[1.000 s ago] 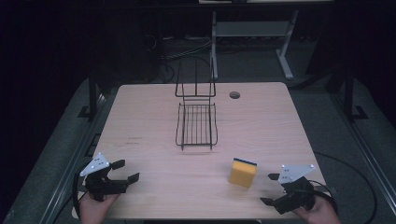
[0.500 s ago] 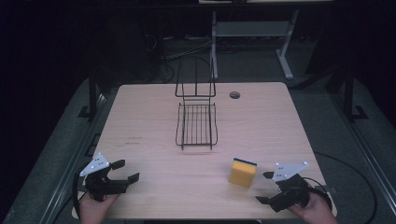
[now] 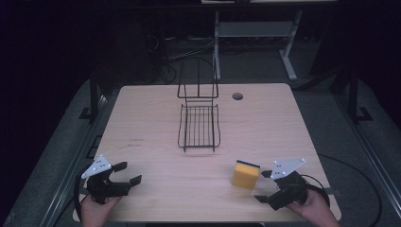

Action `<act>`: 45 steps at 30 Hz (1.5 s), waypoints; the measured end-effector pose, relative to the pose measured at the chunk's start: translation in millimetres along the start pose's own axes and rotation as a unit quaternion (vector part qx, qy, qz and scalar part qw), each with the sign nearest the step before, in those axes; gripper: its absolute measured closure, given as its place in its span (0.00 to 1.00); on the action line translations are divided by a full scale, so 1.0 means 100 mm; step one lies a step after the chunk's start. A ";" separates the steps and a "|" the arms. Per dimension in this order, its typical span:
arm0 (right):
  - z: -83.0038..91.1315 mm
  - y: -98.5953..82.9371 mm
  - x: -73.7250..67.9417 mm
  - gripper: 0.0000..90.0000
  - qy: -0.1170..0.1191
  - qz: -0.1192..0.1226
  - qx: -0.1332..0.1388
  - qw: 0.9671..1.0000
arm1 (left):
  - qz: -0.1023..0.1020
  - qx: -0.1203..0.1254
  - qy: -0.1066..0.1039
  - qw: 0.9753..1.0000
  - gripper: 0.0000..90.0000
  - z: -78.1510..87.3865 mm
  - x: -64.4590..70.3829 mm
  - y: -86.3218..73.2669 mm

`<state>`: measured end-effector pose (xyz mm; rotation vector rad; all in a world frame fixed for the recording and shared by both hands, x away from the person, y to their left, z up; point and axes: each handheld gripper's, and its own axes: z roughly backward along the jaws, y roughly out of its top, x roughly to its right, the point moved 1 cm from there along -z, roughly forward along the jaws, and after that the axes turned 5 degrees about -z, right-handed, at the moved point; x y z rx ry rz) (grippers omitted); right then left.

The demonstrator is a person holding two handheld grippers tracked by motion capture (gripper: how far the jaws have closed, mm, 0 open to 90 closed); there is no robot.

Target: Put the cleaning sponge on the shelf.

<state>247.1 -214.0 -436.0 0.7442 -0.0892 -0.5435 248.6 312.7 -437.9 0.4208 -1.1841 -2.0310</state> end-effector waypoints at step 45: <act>-0.28 0.35 0.15 0.56 0.023 0.028 -0.006 0.999 | 0.003 0.004 0.000 1.000 0.16 0.02 -0.01 0.00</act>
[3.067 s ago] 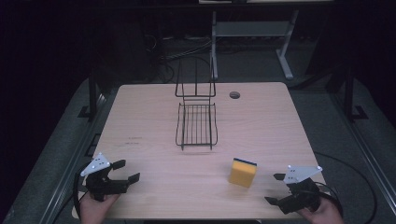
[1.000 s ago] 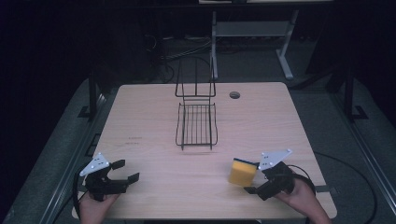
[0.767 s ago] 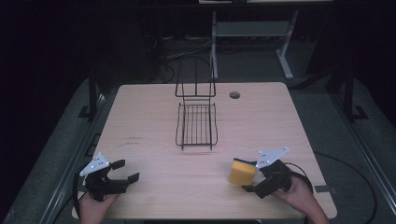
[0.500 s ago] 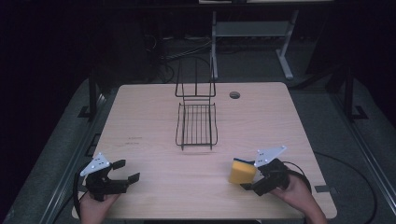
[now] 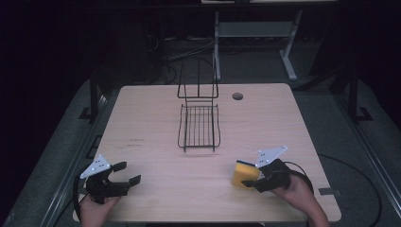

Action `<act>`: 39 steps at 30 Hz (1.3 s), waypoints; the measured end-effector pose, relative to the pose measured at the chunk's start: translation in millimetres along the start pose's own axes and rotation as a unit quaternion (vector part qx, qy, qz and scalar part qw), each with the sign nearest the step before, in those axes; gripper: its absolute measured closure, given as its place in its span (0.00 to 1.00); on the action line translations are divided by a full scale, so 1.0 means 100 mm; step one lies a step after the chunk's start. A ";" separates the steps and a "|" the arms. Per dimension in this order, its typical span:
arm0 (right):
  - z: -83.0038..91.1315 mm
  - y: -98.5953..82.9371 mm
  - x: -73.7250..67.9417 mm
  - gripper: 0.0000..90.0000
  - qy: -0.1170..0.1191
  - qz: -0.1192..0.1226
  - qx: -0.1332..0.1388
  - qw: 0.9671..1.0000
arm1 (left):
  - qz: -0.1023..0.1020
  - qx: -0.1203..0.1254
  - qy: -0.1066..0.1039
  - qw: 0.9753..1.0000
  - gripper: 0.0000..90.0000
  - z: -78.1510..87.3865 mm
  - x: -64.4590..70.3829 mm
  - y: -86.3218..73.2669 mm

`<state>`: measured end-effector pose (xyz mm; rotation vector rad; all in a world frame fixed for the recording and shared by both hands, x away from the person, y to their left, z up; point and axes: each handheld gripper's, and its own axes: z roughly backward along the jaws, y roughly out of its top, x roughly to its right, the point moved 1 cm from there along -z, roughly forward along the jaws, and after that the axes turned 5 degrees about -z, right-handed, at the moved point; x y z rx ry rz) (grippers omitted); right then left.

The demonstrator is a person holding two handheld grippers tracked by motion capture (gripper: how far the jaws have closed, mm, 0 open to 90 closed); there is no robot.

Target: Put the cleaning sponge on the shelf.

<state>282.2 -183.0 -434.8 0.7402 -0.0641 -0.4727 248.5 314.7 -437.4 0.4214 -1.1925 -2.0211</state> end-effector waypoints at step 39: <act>-0.02 0.72 0.19 0.62 0.036 0.036 -0.003 0.999 | 0.005 0.004 -0.001 1.000 0.16 0.01 -0.02 0.00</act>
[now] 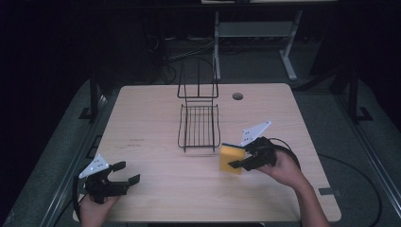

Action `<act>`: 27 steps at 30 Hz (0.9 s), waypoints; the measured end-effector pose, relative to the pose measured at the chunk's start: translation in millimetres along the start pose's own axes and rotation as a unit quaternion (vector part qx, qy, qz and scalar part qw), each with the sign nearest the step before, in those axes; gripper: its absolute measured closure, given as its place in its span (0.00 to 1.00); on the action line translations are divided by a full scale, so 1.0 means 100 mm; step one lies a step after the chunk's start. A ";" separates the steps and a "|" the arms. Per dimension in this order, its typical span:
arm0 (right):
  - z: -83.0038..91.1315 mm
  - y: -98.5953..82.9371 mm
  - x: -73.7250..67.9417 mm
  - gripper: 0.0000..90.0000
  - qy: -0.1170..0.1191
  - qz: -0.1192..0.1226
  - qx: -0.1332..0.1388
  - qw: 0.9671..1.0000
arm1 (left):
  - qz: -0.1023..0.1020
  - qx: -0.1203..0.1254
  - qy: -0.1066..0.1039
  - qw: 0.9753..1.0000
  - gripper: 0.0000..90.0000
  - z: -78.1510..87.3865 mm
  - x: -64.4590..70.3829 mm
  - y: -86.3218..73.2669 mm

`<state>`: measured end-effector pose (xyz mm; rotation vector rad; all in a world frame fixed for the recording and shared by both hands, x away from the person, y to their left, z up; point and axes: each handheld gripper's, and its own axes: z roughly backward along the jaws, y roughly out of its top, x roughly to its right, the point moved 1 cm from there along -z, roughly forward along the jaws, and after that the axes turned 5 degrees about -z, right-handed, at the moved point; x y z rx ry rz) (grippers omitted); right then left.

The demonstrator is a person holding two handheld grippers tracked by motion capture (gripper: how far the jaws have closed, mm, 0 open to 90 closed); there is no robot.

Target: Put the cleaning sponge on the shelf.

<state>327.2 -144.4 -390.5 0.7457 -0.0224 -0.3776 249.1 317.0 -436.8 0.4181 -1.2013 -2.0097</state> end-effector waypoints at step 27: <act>-0.11 0.35 0.25 0.63 0.005 0.009 0.009 1.000 | -0.002 0.000 -0.002 1.000 0.16 0.00 0.00 0.00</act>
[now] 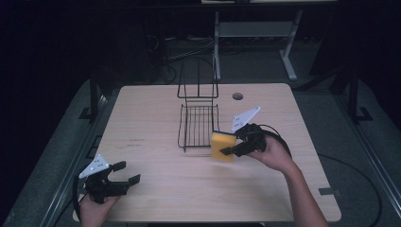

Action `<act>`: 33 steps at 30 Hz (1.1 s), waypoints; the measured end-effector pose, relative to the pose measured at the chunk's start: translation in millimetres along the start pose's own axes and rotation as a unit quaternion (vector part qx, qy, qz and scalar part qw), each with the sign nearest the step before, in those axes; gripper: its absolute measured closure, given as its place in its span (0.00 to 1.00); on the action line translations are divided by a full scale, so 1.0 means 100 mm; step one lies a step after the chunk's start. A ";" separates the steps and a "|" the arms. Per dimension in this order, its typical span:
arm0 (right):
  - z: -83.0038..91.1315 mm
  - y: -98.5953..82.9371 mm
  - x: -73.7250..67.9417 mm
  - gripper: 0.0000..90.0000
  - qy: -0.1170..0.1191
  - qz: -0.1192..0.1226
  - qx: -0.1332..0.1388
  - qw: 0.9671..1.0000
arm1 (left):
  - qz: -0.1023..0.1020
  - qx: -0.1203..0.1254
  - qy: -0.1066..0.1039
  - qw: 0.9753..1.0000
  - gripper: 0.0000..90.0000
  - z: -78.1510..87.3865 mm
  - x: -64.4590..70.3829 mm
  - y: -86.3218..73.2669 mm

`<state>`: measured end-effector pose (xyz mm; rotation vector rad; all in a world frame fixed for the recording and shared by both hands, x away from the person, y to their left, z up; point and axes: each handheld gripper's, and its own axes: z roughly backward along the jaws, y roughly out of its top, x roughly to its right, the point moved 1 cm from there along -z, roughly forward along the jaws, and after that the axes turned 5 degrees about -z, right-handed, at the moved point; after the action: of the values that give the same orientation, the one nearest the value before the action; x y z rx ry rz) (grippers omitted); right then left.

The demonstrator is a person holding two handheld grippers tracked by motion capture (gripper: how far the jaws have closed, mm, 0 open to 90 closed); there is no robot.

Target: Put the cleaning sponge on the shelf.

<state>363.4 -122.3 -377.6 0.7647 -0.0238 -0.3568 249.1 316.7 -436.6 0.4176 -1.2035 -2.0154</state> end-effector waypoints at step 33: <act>-0.22 0.33 0.34 0.63 0.006 0.005 -0.004 1.000 | 0.003 0.003 -0.001 1.000 0.16 0.01 0.00 0.00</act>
<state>408.9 -96.4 -374.5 0.7576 -0.0153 -0.3425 248.7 317.4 -436.3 0.4138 -1.2122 -2.0077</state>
